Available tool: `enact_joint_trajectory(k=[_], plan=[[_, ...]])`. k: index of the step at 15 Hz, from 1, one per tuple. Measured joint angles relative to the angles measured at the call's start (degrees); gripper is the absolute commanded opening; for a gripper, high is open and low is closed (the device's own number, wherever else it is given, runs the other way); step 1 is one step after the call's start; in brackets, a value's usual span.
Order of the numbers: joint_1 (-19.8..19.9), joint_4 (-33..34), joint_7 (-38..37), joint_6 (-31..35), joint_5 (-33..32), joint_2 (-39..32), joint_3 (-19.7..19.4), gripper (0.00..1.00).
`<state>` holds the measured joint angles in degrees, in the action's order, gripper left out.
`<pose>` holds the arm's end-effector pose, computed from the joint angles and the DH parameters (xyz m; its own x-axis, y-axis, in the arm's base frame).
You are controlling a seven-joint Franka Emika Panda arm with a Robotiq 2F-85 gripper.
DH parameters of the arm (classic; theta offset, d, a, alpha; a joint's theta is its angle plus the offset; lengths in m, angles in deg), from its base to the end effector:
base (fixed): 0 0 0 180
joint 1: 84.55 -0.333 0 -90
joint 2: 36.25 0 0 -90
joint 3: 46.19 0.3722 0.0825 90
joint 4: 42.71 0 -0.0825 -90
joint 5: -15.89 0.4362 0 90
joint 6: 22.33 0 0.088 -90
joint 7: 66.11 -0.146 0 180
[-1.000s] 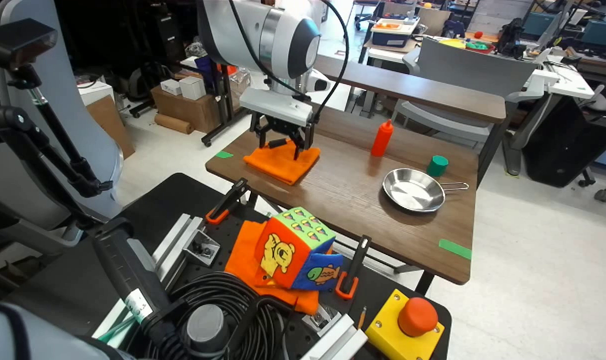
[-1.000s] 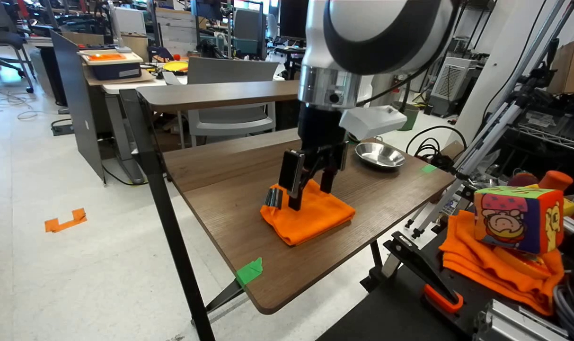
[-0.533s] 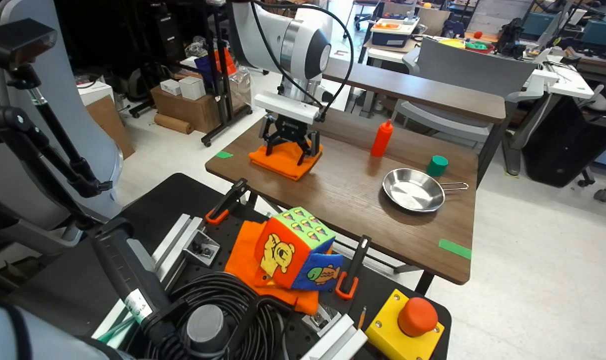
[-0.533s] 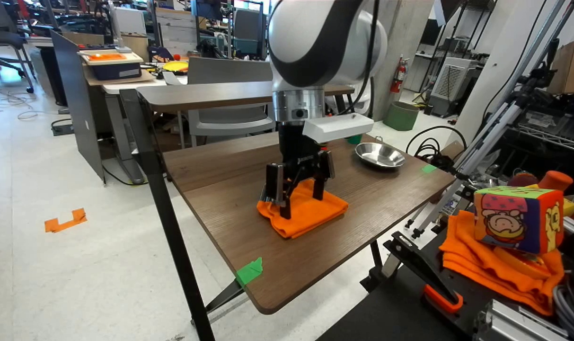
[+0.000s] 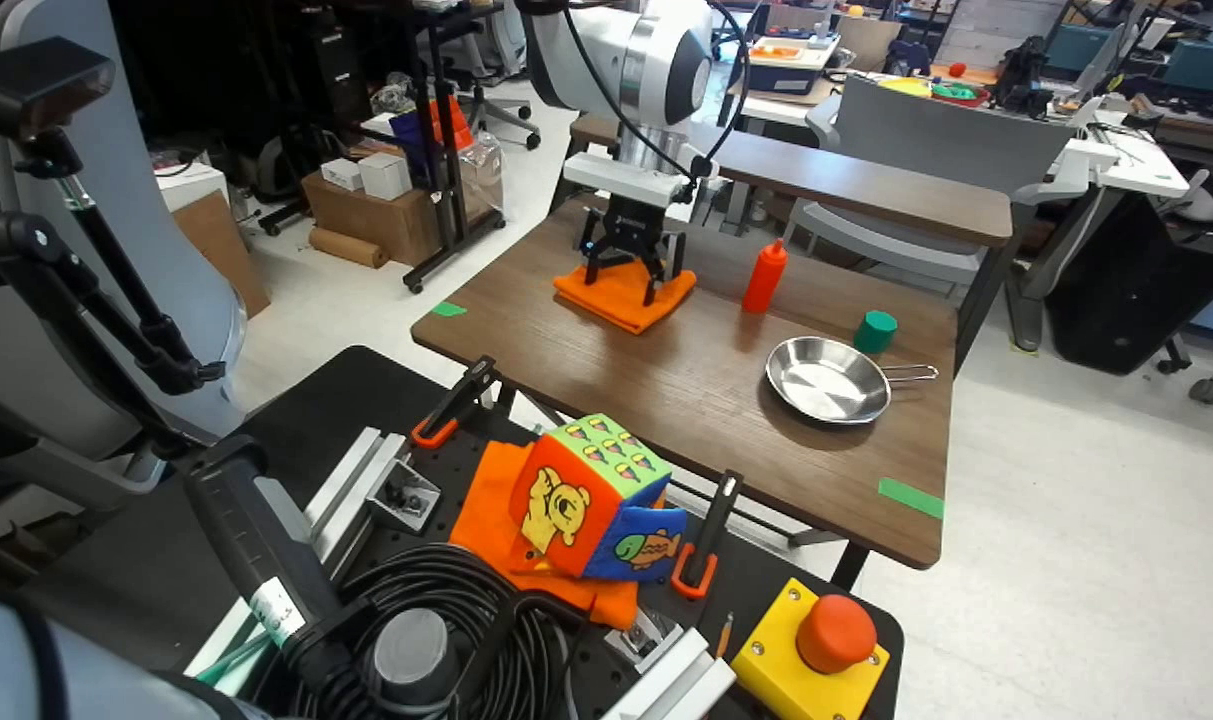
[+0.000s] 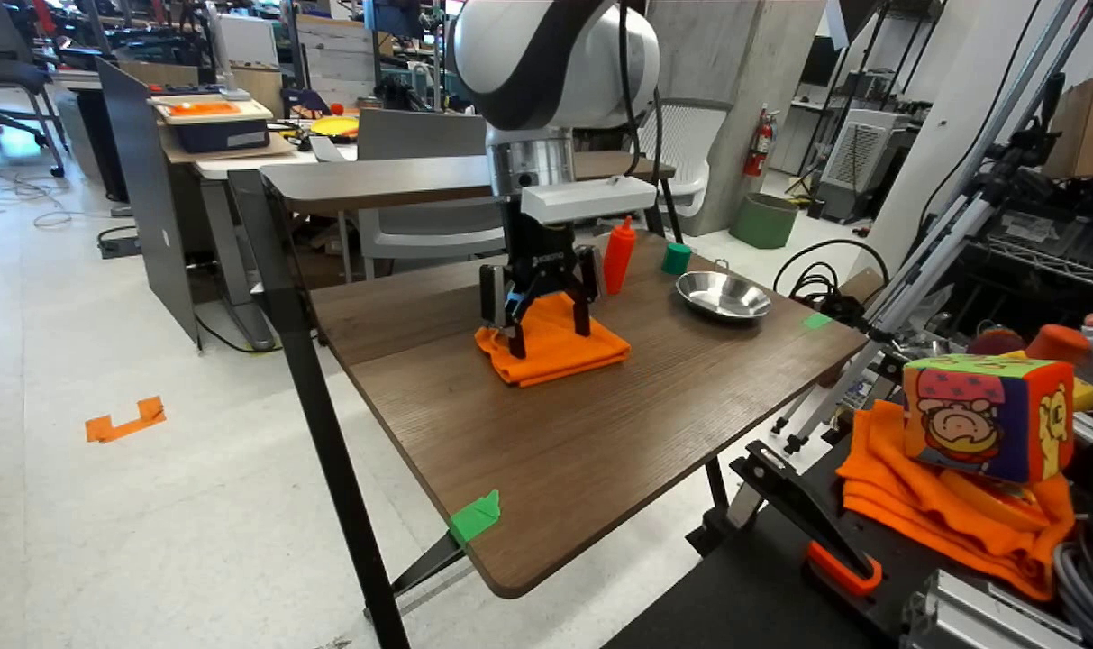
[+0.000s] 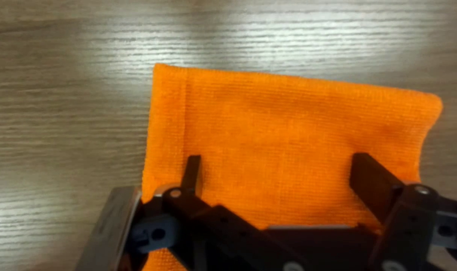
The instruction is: Move the orange towel backwards
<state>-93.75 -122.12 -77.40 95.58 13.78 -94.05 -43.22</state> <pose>0.7357 0.1503 0.0312 0.9451 0.0125 -0.3264 0.0291 -0.9985 0.0460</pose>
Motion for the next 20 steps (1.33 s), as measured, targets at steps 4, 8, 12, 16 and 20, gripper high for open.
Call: enact_joint_trajectory(k=[4, 8, 12, 16, 20], plan=[[-2.30, 11.19, -1.93, -6.13, -1.09, -5.45, -2.22, 1.00], [-4.16, 21.44, -2.25, -10.53, -3.81, -10.59, -3.75, 1.00], [-5.81, 27.92, 0.11, -10.21, -7.98, -13.88, -4.12, 1.00], [-6.57, 27.05, 4.80, -2.75, -9.74, -12.88, -3.86, 1.00], [-5.53, 19.91, 8.87, 3.00, -9.06, -7.73, -1.70, 1.00]])
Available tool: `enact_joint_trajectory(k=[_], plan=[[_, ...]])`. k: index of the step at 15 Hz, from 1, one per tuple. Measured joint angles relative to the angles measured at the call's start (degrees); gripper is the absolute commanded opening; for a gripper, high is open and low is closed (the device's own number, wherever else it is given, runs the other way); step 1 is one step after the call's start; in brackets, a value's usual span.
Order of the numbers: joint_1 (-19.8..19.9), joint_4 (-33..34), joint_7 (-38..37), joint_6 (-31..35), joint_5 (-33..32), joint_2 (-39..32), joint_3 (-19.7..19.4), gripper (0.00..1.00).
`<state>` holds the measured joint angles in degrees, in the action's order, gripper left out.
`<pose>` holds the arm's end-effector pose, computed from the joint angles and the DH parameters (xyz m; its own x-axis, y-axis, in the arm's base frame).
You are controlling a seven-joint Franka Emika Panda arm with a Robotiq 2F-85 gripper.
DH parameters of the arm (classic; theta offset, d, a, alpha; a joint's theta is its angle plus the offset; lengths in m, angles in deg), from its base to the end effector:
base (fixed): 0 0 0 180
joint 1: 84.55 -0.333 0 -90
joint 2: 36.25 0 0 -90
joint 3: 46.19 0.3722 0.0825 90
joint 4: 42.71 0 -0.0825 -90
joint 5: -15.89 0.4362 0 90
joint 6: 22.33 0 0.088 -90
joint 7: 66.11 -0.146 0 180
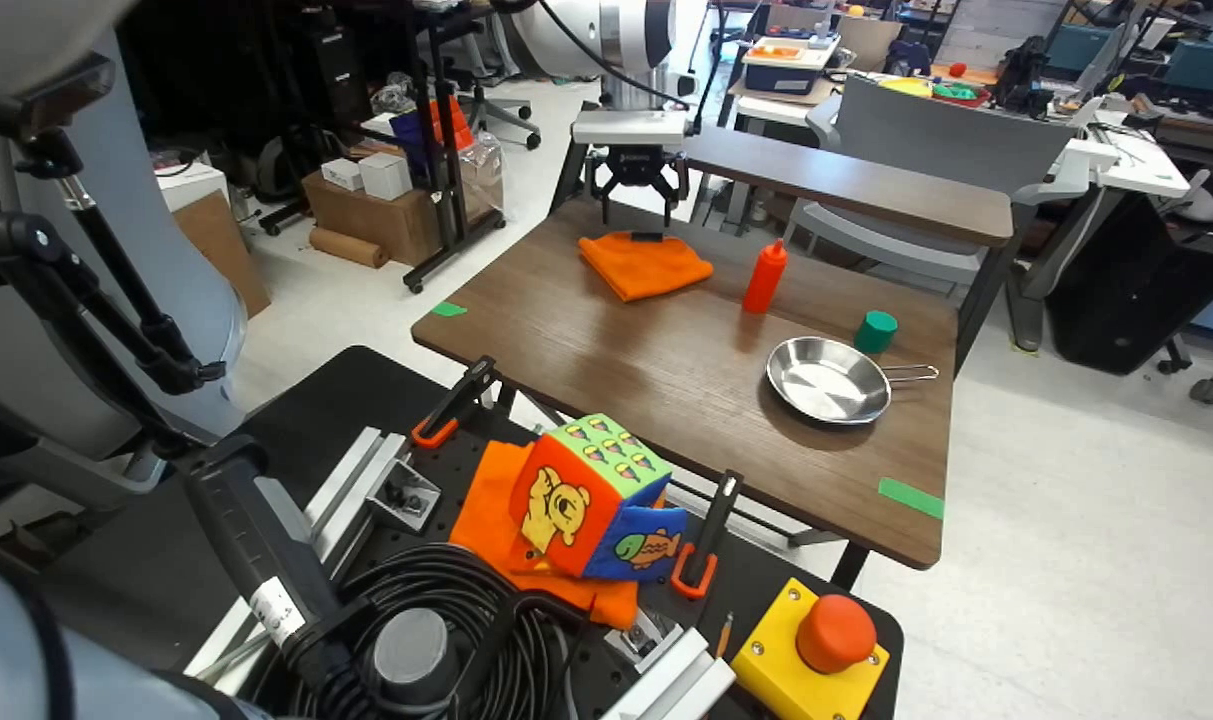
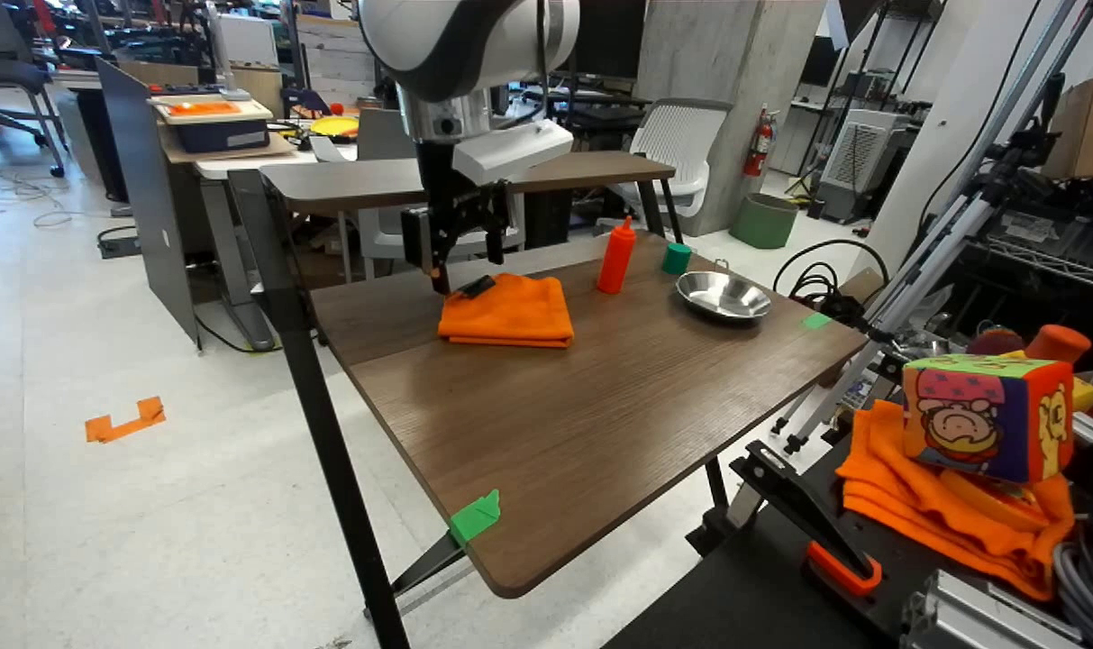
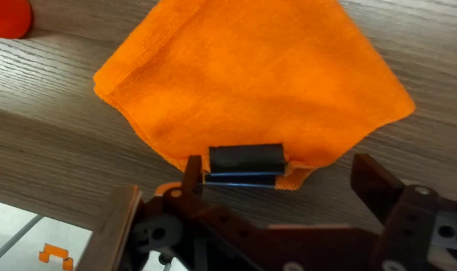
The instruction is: Move the orange towel backwards
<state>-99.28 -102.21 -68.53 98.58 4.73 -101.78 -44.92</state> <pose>0.8282 0.2152 0.0784 0.9449 0.3193 -0.0718 0.3265 -0.9345 0.1418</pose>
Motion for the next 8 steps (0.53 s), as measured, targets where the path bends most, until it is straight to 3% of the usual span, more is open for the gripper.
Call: enact_joint_trajectory(k=[4, 8], plan=[[2.98, -10.43, 0.31, 3.41, 4.13, 7.31, 3.18, 1.00], [3.88, -14.31, 0.16, 4.11, 4.80, 9.89, 3.86, 1.00]])
